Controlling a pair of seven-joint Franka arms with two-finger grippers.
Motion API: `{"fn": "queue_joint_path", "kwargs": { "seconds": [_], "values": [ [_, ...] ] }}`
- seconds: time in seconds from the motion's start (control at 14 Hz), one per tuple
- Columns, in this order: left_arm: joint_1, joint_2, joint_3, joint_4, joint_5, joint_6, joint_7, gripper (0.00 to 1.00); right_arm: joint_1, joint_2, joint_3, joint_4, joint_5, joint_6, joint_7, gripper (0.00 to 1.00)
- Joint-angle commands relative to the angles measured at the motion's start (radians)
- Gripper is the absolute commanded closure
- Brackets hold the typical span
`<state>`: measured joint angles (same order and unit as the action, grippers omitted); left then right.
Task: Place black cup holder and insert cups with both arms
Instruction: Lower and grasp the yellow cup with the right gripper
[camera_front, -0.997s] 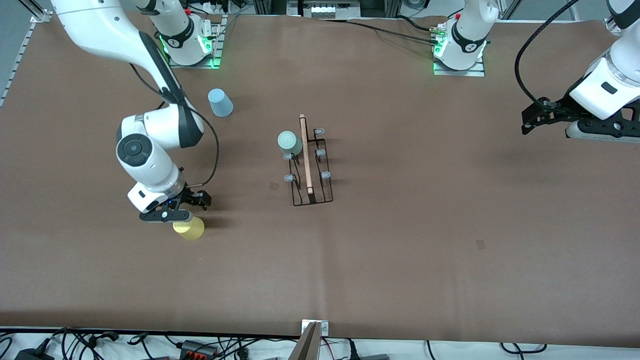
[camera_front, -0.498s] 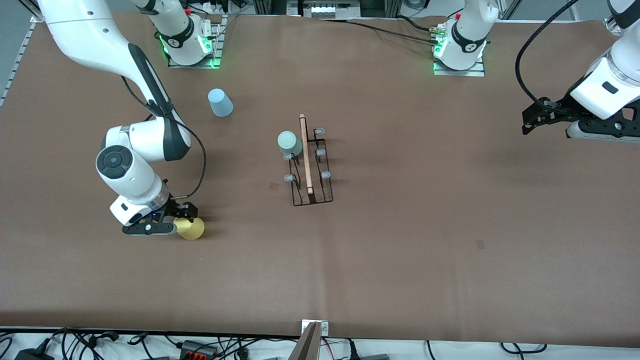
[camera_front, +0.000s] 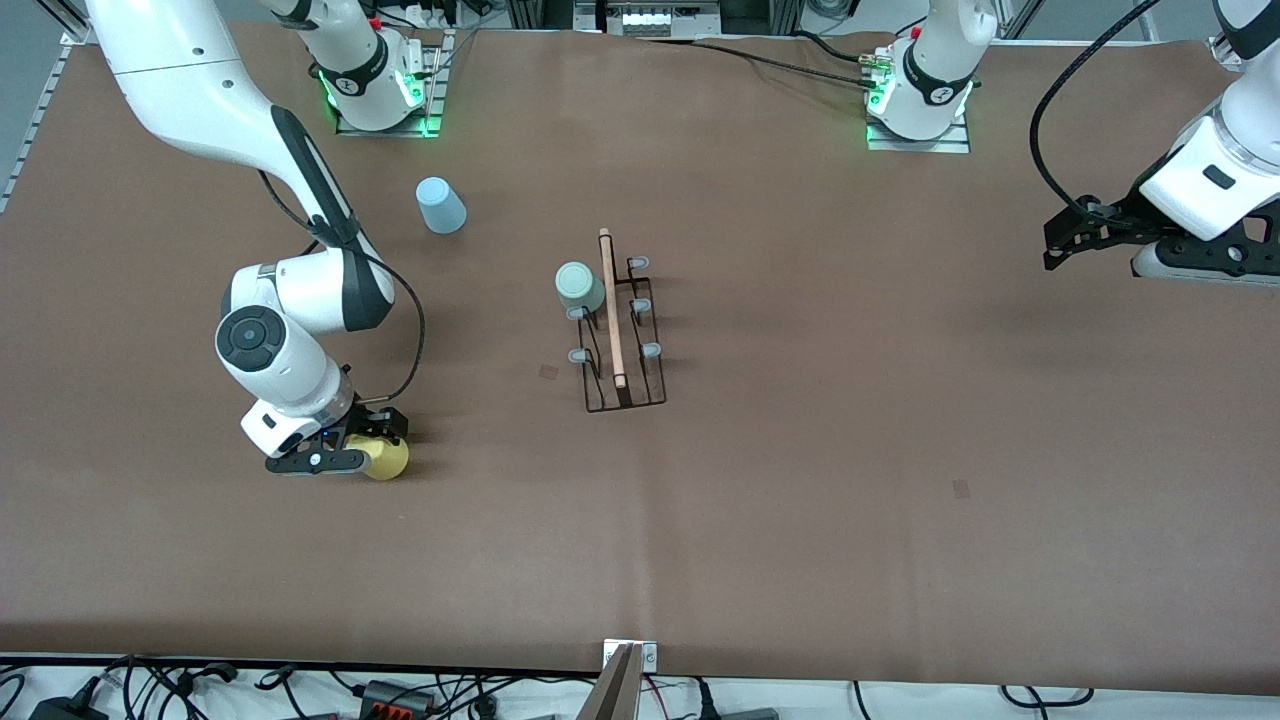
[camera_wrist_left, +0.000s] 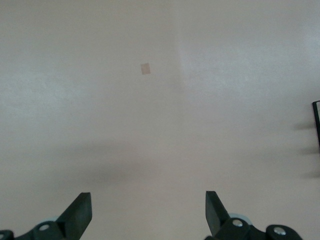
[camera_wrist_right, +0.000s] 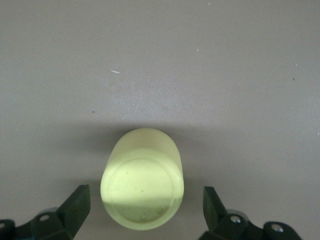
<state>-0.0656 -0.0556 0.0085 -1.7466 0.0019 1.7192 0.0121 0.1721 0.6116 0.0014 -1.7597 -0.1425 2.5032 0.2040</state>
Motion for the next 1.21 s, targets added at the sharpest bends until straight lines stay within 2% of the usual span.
{"fn": "queue_joint_path", "kwargs": {
  "seconds": [0.0,0.21,0.5,0.57,0.64,0.78,0.85,0.93,1.14],
  "values": [
    [-0.002,0.014,0.002,0.029,-0.005,-0.013,0.000,0.00,-0.002,0.026,0.003,0.017,0.017,0.025,-0.015,0.00],
    [-0.002,0.014,0.004,0.029,-0.005,-0.013,0.002,0.00,-0.002,0.028,0.005,0.019,0.017,0.025,-0.018,0.14],
    [-0.002,0.016,0.004,0.029,-0.005,-0.013,0.002,0.00,-0.003,0.028,0.003,0.020,0.017,0.045,-0.020,0.16],
    [-0.002,0.016,0.004,0.029,-0.005,-0.013,0.002,0.00,-0.003,0.028,0.003,0.020,0.017,0.048,-0.021,0.26],
    [-0.002,0.016,0.004,0.029,-0.005,-0.013,0.002,0.00,-0.003,0.028,0.003,0.020,0.017,0.048,-0.021,0.41],
    [-0.002,0.016,0.004,0.029,-0.005,-0.015,0.002,0.00,-0.002,0.027,0.003,0.020,0.015,0.048,-0.023,0.65],
    [-0.002,0.014,0.004,0.029,-0.005,-0.015,0.002,0.00,-0.002,0.023,0.003,0.022,0.014,0.048,-0.025,0.75],
    [-0.002,0.016,0.004,0.029,-0.005,-0.015,0.002,0.00,0.000,0.017,0.003,0.022,0.009,0.045,-0.029,0.82],
    [-0.002,0.016,0.004,0.029,-0.005,-0.015,0.002,0.00,0.012,-0.044,0.003,0.022,0.017,-0.015,-0.025,0.84]
  ]
}}
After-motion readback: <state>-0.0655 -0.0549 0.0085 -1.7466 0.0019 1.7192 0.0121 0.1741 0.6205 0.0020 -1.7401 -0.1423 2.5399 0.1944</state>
